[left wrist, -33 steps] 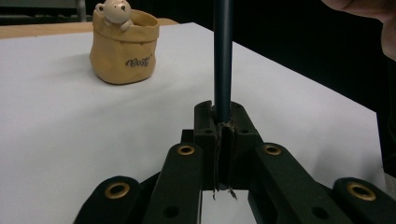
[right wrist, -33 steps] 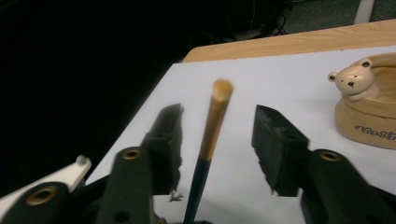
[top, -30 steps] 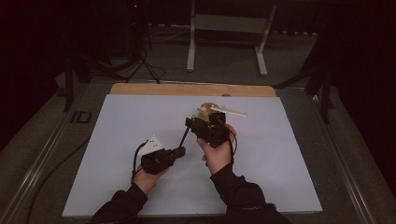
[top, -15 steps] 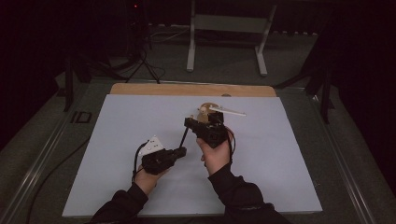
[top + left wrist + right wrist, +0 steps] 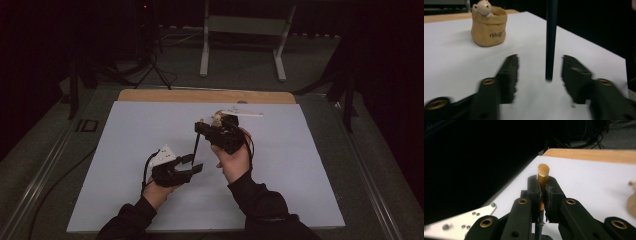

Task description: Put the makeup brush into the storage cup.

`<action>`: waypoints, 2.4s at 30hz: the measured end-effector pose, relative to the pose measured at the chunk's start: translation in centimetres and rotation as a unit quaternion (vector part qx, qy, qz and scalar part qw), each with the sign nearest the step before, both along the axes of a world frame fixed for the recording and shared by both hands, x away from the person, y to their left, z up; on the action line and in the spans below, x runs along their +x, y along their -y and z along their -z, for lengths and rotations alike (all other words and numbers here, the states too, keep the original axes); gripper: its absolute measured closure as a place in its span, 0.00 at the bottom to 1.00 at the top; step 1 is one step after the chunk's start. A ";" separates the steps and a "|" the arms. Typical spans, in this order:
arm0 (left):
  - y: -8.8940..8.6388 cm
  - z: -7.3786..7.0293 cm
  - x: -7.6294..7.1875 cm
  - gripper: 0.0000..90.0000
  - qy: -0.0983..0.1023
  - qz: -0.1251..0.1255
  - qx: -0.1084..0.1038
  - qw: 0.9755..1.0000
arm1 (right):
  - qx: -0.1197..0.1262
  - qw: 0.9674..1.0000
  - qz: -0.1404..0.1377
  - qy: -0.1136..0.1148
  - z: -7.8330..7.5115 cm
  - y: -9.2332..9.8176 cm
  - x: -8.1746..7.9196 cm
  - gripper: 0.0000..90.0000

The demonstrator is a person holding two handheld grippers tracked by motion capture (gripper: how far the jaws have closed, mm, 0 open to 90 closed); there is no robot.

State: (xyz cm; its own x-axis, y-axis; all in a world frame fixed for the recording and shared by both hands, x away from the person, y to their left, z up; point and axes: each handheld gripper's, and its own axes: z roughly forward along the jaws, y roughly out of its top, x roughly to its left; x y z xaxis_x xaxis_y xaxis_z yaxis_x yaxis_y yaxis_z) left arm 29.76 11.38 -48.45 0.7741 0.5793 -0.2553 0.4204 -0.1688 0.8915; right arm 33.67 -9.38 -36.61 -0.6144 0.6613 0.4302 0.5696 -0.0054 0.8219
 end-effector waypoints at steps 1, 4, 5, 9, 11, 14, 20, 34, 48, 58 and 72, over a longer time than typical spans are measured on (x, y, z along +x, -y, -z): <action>0.0 0.0 0.0 0.47 -0.004 0.004 -0.002 1.000 | -0.010 1.000 -0.004 0.013 -0.2 0.2 0.0 0.94; 0.0 0.0 0.1 0.39 -0.005 0.009 -0.003 1.000 | -0.024 0.999 -0.023 0.034 -0.4 0.5 0.1 0.94; 0.0 -0.1 0.1 0.39 -0.007 0.011 -0.006 1.000 | -0.032 0.998 -0.027 0.044 -0.5 0.7 0.1 0.94; 0.2 -0.3 0.0 0.25 -0.009 0.016 -0.002 1.000 | -0.063 0.994 -0.057 0.073 -0.7 1.6 0.3 0.94; 0.3 -0.3 0.0 0.21 -0.014 0.028 0.007 1.000 | -0.069 0.993 -0.061 0.075 -0.7 1.9 0.3 0.94; 0.5 -0.1 0.0 0.15 -0.017 0.044 0.003 0.999 | -0.071 0.991 -0.077 0.083 -0.7 2.8 0.3 0.94; 0.9 0.1 -0.1 0.03 -0.022 0.059 0.018 0.998 | -0.083 0.986 -0.103 0.103 -0.7 4.1 0.3 0.94; 1.2 0.1 -0.3 0.01 -0.020 0.062 0.043 0.997 | -0.114 0.980 -0.099 0.128 -0.9 7.5 -0.1 0.94; 1.1 0.1 -0.7 0.01 0.000 0.059 0.050 0.997 | -0.118 0.979 -0.053 0.157 -3.3 11.8 0.0 0.94; 1.2 0.3 -0.6 0.01 -0.003 0.064 0.047 0.997 | -0.096 0.979 -0.027 0.179 -5.6 12.7 1.3 0.94; 1.0 0.2 -0.6 0.01 0.003 0.063 0.043 0.997 | -0.096 0.974 -0.013 0.205 -8.0 11.8 4.4 0.94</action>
